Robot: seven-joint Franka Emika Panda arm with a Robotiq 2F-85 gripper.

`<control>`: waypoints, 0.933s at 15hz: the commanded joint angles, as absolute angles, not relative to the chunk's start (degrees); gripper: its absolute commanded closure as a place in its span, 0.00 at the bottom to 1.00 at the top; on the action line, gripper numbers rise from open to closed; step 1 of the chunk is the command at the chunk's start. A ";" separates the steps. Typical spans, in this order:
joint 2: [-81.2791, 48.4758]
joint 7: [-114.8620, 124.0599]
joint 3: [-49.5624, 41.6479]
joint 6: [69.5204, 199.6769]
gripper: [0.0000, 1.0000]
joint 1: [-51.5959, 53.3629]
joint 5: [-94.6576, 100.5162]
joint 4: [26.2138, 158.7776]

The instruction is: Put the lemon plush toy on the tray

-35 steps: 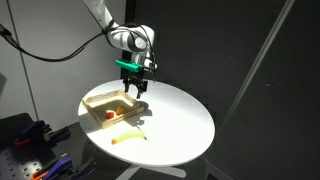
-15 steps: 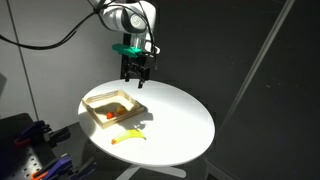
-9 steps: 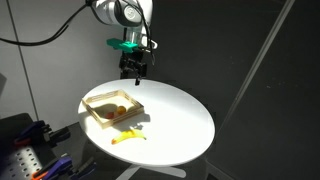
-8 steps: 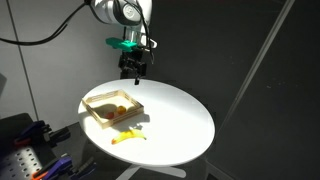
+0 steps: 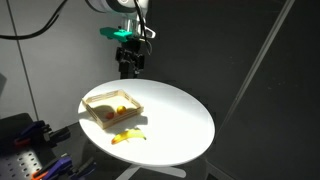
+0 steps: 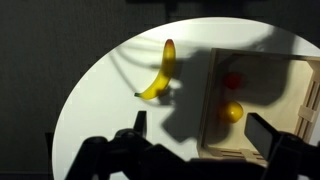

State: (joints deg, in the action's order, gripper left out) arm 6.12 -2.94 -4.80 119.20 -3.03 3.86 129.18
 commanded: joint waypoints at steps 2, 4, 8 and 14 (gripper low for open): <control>11.53 -4.49 -5.18 115.95 0.00 -3.52 1.36 130.13; 12.88 -4.34 -5.29 113.29 0.00 -3.59 1.43 129.67; 15.07 -4.01 -5.35 107.93 0.00 -3.64 2.37 128.98; 15.50 -3.03 -5.16 107.26 0.00 -3.43 2.49 129.07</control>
State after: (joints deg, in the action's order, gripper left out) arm 15.53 -2.94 -5.51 107.37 -3.04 2.59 129.17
